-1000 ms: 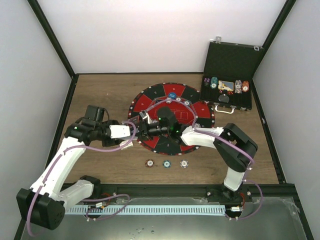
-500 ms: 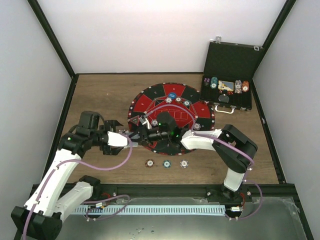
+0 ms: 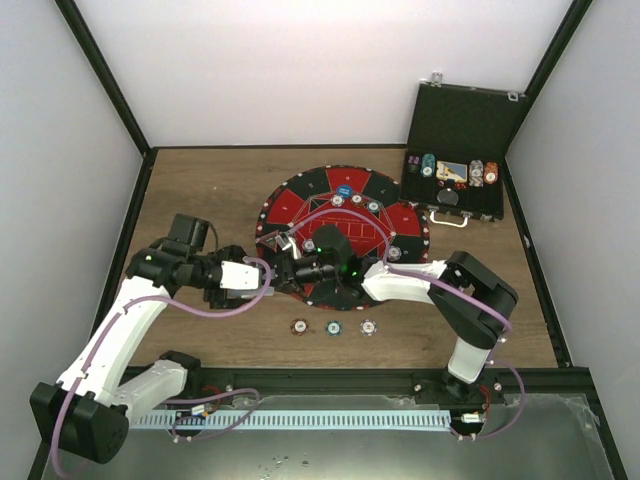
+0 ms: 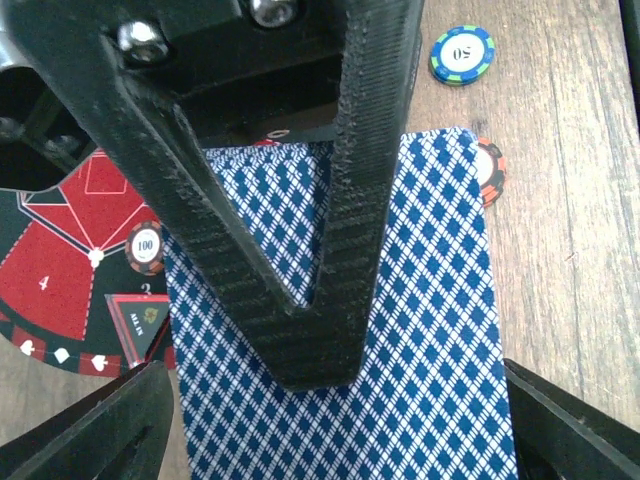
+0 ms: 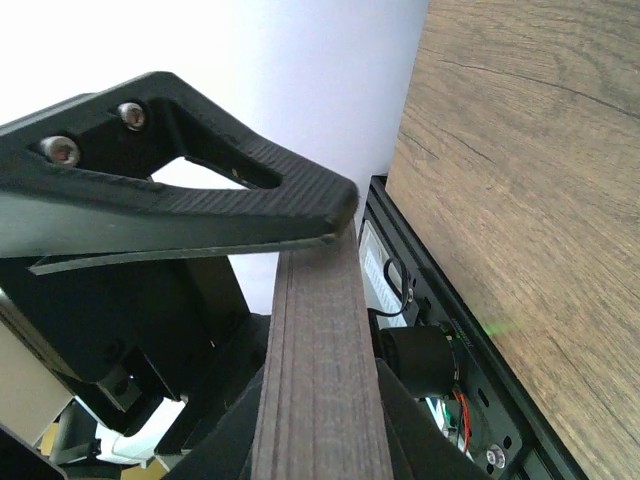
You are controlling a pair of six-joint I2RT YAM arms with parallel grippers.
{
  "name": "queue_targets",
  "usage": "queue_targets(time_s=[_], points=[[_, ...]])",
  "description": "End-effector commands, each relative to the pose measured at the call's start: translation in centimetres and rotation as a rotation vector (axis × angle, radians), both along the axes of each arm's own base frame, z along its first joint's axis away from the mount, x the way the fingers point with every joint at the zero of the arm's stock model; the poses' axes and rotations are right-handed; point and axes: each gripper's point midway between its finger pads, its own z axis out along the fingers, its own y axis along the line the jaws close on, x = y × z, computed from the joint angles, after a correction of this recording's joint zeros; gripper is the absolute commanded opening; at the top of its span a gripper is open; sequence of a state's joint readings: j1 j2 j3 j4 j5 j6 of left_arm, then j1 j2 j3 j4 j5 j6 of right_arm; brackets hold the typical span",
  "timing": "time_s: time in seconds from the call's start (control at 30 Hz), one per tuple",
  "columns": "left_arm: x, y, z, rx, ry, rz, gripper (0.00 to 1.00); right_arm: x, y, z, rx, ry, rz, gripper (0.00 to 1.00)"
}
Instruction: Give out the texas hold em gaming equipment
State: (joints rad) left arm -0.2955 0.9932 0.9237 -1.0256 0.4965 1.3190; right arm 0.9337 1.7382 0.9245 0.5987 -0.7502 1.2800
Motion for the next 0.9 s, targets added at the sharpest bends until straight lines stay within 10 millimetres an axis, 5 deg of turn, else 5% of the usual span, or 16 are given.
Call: queue_targets(time_s=[0.0,0.57,0.87], points=[[-0.82,-0.71,0.59,-0.031,0.037,-0.044,0.83,-0.64,0.32,3.16,0.070,-0.045,0.029,0.07],[-1.02,-0.88,0.41,-0.038,0.073,-0.046,0.63,-0.74,0.58,3.05,0.069,-0.033,0.044,0.07],[-0.96,-1.07,0.53,-0.053,0.080,-0.037,0.67,-1.24,0.79,3.34,0.088,-0.032,0.062,0.07]])
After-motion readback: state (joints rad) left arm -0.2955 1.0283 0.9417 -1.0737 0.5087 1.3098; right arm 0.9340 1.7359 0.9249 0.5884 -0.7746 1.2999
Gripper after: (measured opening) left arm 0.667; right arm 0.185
